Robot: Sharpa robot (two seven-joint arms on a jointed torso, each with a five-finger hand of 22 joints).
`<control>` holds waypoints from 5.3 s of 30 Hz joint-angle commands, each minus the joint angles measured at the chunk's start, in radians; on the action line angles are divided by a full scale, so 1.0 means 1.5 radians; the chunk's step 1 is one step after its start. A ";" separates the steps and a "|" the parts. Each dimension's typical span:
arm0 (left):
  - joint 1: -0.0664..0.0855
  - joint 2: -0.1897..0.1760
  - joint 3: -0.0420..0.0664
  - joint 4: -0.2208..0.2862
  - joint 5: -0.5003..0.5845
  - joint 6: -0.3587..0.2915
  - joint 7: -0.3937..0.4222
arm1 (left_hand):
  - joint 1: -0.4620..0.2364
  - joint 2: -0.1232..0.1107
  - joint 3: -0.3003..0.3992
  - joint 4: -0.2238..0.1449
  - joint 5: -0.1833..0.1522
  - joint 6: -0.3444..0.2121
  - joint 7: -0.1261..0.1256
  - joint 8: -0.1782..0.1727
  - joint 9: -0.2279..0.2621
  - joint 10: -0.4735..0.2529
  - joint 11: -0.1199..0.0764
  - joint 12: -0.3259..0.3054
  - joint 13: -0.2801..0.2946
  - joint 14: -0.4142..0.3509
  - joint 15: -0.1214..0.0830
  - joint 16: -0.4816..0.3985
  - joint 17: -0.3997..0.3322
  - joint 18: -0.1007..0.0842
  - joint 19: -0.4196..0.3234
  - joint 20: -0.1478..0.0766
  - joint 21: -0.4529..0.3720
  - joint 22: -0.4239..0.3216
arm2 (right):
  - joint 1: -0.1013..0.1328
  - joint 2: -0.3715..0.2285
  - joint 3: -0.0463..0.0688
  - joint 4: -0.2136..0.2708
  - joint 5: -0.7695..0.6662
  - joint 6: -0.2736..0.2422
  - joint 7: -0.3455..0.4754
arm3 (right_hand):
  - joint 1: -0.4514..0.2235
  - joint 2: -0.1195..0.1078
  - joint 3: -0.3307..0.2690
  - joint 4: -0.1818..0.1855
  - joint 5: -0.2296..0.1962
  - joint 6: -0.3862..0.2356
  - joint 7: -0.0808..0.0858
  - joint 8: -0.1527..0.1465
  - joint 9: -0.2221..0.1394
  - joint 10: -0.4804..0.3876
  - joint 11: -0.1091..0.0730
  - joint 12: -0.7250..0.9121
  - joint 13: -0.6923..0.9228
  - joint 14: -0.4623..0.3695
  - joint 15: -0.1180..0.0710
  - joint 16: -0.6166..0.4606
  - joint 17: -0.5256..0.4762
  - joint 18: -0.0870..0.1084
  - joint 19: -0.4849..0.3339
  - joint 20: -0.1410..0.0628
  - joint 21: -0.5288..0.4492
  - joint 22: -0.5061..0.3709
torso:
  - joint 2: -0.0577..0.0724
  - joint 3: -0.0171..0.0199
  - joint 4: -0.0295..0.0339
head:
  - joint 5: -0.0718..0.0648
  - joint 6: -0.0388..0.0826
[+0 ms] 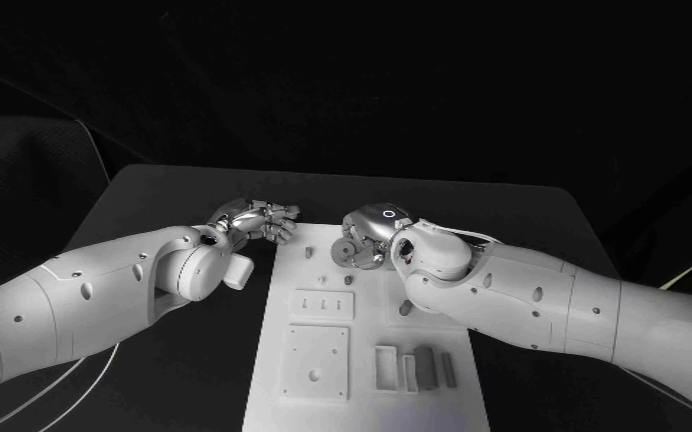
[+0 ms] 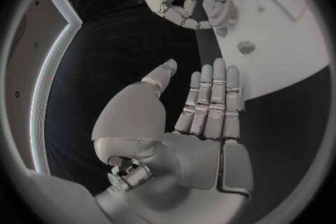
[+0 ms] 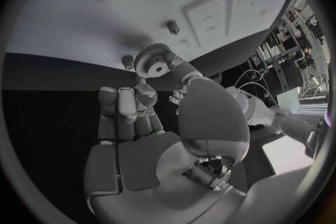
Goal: Assemble the parts on the task board
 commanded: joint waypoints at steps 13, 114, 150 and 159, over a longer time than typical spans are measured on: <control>0.000 0.003 0.000 -0.001 -0.003 0.003 0.004 | 0.002 0.006 -0.001 0.001 0.002 -0.005 0.000 -0.003 -0.001 -0.003 0.001 -0.004 0.000 0.002 0.002 -0.002 0.001 0.013 0.000 0.002 -0.005 -0.001 | 0.000 0.003 -0.001 0.000 -0.034 -0.013 -0.006 | 0.002 0.003 -0.001 0.003 0.002 0.031 0.028 0.002 0.010 0.005 0.000 0.004 -0.001 0.004 -0.001 0.004 -0.001 0.008 0.004 0.001 0.079 0.001 | 0.000 0.0015 -0.0009 | 0.004 0.002; 0.000 0.006 0.000 -0.010 -0.005 0.008 0.000 | 0.003 0.006 -0.001 0.000 0.002 -0.004 0.001 -0.004 -0.001 -0.003 0.002 -0.006 0.000 0.002 0.002 -0.004 0.001 0.013 0.000 0.002 -0.005 -0.001 | -0.003 0.013 -0.024 -0.016 0.061 0.047 0.024 | -0.021 0.011 -0.001 0.018 0.002 0.040 0.026 -0.003 0.010 0.015 -0.002 -0.003 -0.013 0.014 -0.004 0.001 -0.012 0.010 0.013 0.002 0.075 0.000 | 0.000 0.0015 -0.0023 | 0.012 -0.003; -0.004 0.012 0.000 -0.040 -0.005 0.009 0.025 | 0.003 0.006 -0.001 0.000 0.002 -0.004 0.000 -0.005 -0.001 -0.002 0.001 -0.006 0.000 0.001 0.002 -0.005 0.001 0.013 -0.001 0.003 -0.006 -0.001 | 0.009 -0.071 0.024 0.027 0.162 -0.039 0.051 | -0.022 0.010 0.002 0.016 0.002 0.052 0.026 0.000 0.012 0.019 -0.004 -0.003 -0.015 0.016 -0.005 0.002 -0.014 0.011 0.015 0.002 0.076 0.001 | -0.005 0.0061 -0.0049 | 0.012 0.011; -0.012 0.016 0.000 -0.058 -0.034 0.019 0.035 | 0.011 0.012 0.003 -0.001 0.003 0.013 -0.004 0.003 0.002 0.007 0.001 -0.004 0.002 0.004 0.001 -0.006 0.003 0.013 0.000 0.002 -0.007 -0.001 | 0.020 -0.128 0.033 0.029 0.336 -0.023 0.145 | -0.016 0.019 0.010 0.010 0.003 0.053 0.026 -0.003 0.011 0.007 -0.002 -0.016 -0.023 0.007 -0.004 -0.010 -0.022 0.011 0.008 0.003 0.068 -0.003 | -0.017 0.0185 -0.0140 | 0.014 0.017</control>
